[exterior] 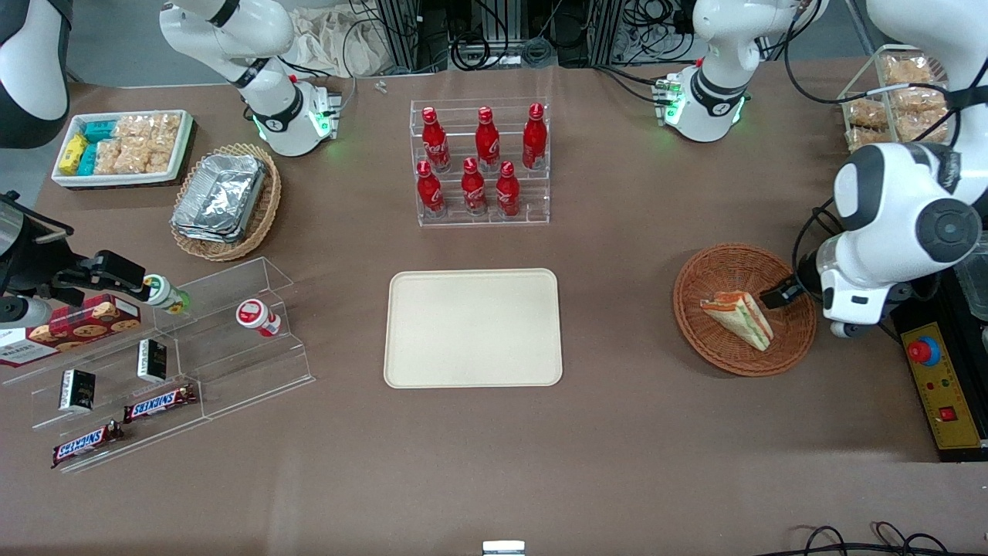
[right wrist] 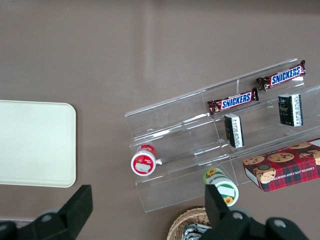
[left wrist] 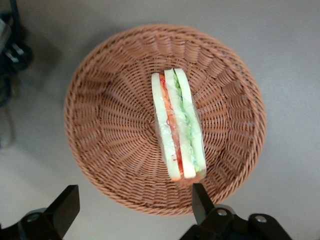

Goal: Place sandwich from basket to tray
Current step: 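Lower the open left gripper around the sandwich's crust edge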

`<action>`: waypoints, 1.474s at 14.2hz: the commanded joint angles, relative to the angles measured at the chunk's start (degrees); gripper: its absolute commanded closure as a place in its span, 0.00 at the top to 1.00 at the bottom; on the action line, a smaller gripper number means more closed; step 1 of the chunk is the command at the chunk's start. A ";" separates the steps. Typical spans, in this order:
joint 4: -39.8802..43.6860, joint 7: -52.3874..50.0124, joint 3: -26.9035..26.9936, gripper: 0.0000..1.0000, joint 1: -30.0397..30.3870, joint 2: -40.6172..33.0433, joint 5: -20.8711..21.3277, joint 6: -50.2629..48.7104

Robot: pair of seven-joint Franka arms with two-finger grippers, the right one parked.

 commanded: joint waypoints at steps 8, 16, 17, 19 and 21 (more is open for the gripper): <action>-4.89 -11.46 0.00 0.99 -0.67 5.47 -0.06 12.90; -1.02 -12.34 0.00 0.99 -0.50 3.62 -0.24 5.25; -0.93 -12.43 0.00 0.99 -0.50 3.89 -0.85 6.30; -0.75 -14.18 0.00 0.99 -0.76 4.50 -2.61 9.11; -1.63 -15.59 -0.08 0.99 -0.85 5.73 -2.70 11.92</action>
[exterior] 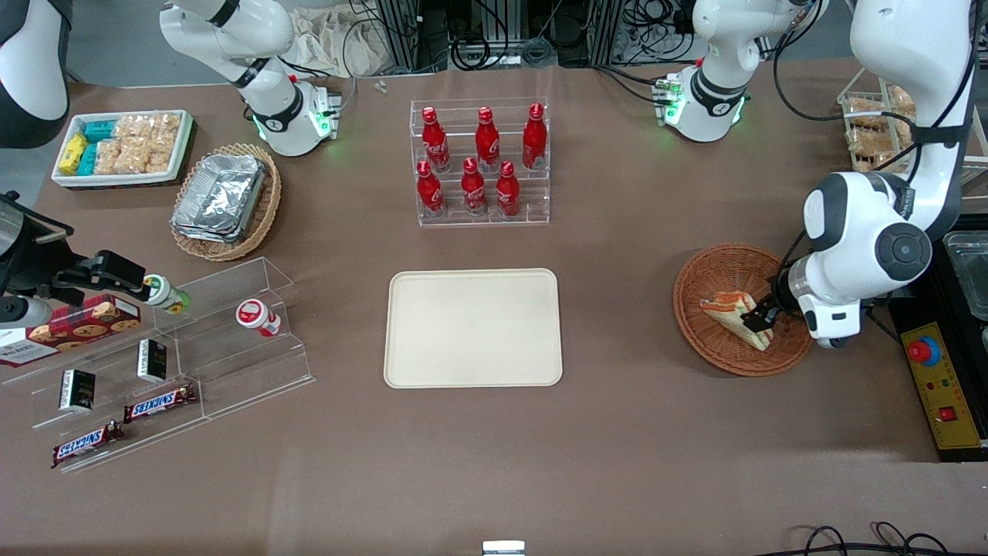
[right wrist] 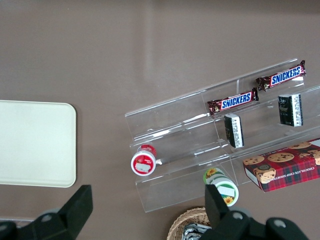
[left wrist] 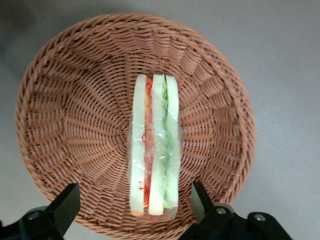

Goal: Place sandwich from basket to tray
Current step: 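Lower the open left gripper around the sandwich's crust edge, then close the left gripper on the sandwich and lift it from the basket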

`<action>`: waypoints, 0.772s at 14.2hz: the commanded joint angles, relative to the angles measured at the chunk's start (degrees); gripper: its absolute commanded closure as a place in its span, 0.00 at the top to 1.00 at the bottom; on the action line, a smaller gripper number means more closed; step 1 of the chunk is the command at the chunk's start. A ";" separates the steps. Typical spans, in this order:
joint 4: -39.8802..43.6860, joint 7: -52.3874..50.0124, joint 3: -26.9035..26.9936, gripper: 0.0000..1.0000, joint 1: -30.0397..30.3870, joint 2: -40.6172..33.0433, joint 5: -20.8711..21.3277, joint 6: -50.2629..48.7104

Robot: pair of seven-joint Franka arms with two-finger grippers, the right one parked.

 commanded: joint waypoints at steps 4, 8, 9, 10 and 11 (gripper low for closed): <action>-4.44 -3.83 -0.14 0.99 -0.26 2.11 -0.72 7.94; -4.27 -5.58 -0.14 0.56 -1.05 2.81 -0.63 8.47; -4.01 -6.03 -0.14 0.32 -1.14 2.90 -0.63 8.39; -3.57 -6.21 -0.14 0.12 -1.23 2.73 -0.63 7.78; -2.96 -6.73 -0.14 0.00 -1.32 2.55 -0.72 7.51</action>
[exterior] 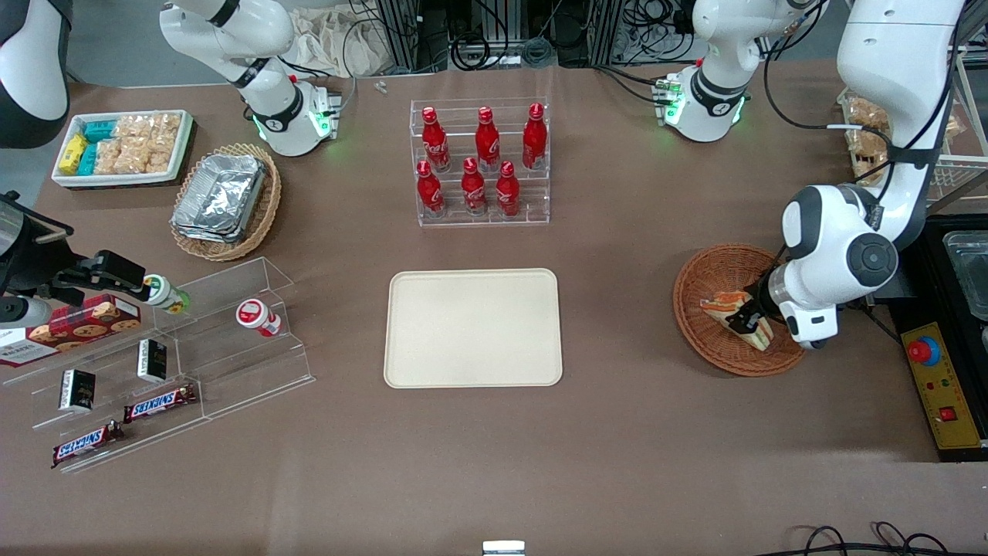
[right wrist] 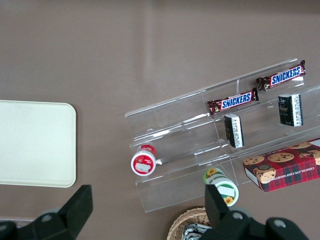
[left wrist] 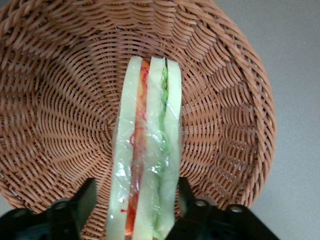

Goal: Place sandwich from basket to tray
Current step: 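Close the left gripper on the sandwich and lift it from the basket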

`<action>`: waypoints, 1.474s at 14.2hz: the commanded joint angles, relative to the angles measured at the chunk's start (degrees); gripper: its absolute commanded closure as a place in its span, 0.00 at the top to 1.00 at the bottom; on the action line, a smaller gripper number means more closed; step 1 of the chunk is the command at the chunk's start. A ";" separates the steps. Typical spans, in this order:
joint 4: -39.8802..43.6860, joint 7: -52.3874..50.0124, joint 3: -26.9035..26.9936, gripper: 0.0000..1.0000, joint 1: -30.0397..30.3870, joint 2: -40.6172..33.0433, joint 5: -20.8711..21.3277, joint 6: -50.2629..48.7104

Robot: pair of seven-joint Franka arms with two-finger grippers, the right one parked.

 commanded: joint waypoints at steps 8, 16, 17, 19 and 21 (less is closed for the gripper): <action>18.29 -3.87 -0.14 0.00 -0.91 -2.14 -0.24 -27.78; 30.27 2.95 -9.00 0.00 -1.00 -1.52 -1.82 -38.28; 30.36 4.63 -10.50 0.00 -1.18 -1.52 -1.82 -38.28; 31.49 4.91 -13.05 0.00 -2.40 -1.26 -1.12 -37.58; 35.26 4.22 -13.15 0.00 -5.73 1.28 -1.21 -37.75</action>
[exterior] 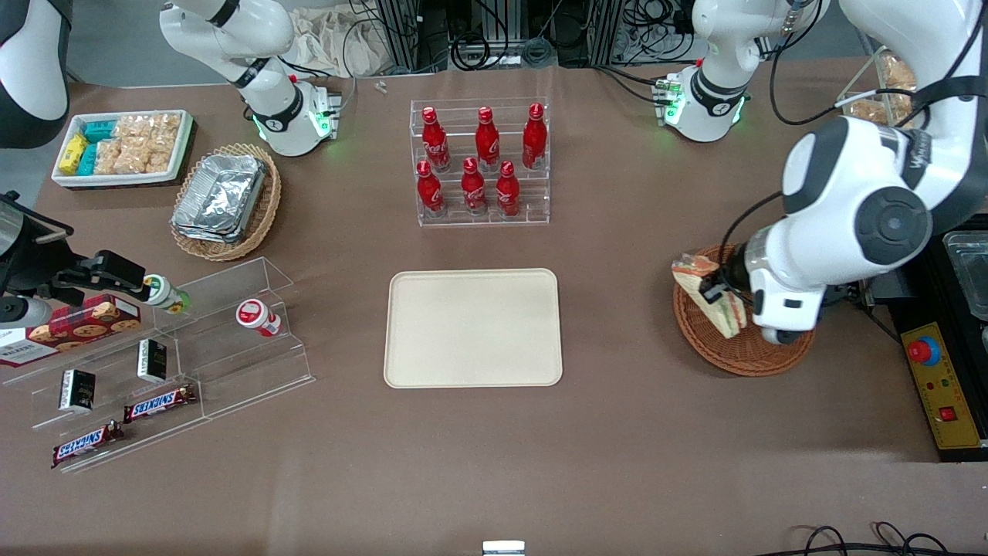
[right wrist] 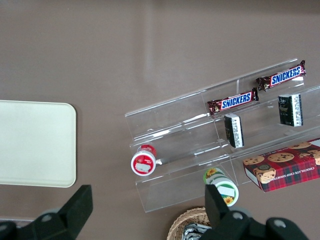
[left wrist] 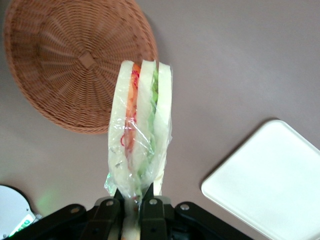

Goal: Place sandwich from basket to tray
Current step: 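Carry the held sandwich with the left gripper over the cream tray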

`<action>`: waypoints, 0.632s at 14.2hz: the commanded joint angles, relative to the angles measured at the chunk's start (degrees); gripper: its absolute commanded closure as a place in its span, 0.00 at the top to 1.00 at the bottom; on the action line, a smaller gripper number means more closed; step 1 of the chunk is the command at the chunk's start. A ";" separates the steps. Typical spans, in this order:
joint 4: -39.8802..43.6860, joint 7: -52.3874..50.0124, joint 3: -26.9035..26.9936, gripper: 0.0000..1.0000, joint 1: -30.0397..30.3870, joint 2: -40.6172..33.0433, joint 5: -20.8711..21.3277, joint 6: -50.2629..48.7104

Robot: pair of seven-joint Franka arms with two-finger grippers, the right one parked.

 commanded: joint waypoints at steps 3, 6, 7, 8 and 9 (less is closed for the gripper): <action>5.40 2.21 -0.07 0.00 -7.14 4.40 0.75 0.56; 5.49 5.29 -0.16 0.00 -13.90 6.59 7.16 2.58; 5.66 5.47 -0.16 0.00 -15.23 7.73 7.26 3.81; 6.53 5.73 -0.16 0.00 -16.38 9.48 7.08 5.47; 7.41 7.21 -0.16 0.00 -17.61 11.16 6.65 6.97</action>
